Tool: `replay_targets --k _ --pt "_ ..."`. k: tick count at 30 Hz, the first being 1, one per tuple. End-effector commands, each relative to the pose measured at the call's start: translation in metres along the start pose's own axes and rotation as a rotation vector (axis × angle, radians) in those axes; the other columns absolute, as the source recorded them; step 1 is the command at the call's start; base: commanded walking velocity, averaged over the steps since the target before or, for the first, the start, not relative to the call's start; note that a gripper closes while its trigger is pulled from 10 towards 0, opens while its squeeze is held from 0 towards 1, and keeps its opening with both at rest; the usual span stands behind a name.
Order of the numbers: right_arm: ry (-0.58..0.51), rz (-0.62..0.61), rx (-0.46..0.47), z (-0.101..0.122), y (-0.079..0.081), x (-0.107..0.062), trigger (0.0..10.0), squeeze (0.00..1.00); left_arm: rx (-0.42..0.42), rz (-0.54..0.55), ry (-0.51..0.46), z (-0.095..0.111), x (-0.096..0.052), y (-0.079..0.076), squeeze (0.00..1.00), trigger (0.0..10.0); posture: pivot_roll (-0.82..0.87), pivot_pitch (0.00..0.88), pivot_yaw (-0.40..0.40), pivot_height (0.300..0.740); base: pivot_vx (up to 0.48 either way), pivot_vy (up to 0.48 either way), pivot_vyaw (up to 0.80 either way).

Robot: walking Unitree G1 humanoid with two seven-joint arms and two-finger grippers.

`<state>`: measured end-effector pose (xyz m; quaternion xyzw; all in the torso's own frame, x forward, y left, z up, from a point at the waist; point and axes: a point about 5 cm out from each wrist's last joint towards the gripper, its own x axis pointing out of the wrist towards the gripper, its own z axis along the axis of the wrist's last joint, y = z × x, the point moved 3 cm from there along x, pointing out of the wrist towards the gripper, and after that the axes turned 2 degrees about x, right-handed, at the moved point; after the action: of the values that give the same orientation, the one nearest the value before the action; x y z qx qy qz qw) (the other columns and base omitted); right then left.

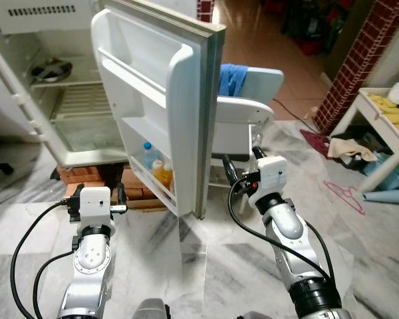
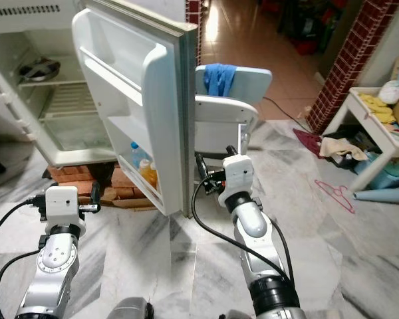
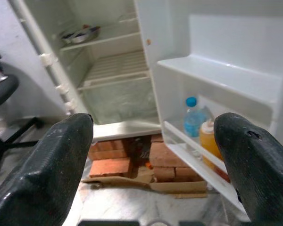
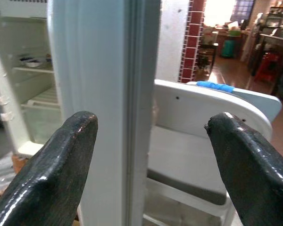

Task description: Restocking fridge

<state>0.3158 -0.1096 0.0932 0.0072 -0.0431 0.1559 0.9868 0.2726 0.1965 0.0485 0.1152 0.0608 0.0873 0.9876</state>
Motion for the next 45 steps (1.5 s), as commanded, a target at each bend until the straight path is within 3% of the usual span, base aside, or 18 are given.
replay_targets --k 1,19,34,41,42,45 --pt "0.002 -0.037 -0.009 -0.001 -0.007 -0.001 10.0 0.0 -0.008 -0.015 -0.023 0.006 0.0 -0.003 0.0 10.0 -0.01 0.0 -0.001 0.74 0.277 0.0 0.0" --pt "-0.014 -0.052 -0.029 0.005 -0.012 0.003 10.0 0.0 -0.025 -0.033 -0.019 0.007 0.0 -0.008 0.0 10.0 -0.02 0.0 -0.003 0.74 0.325 0.0 0.0" --pt "-0.026 0.021 -0.03 0.007 -0.003 0.005 10.0 0.0 -0.028 -0.024 0.003 0.002 -0.007 -0.003 0.0 10.0 0.0 0.0 -0.011 0.74 0.229 0.0 0.05" --pt "-0.035 0.056 -0.046 0.011 0.002 0.012 10.0 0.0 0.007 -0.002 0.144 -0.028 -0.029 0.016 0.0 10.0 0.01 0.0 -0.01 0.74 0.0 0.0 0.78" --pt "-0.035 0.051 -0.04 0.013 0.0 0.02 10.0 0.0 -0.016 -0.003 0.199 -0.037 -0.034 0.019 0.0 10.0 0.03 0.0 -0.014 0.74 0.0 0.0 0.78" --pt "-0.045 0.054 -0.044 0.019 0.0 0.03 10.0 0.0 -0.048 -0.03 0.244 -0.045 -0.038 0.017 0.0 10.0 0.03 0.0 -0.017 0.74 0.0 0.0 0.78"
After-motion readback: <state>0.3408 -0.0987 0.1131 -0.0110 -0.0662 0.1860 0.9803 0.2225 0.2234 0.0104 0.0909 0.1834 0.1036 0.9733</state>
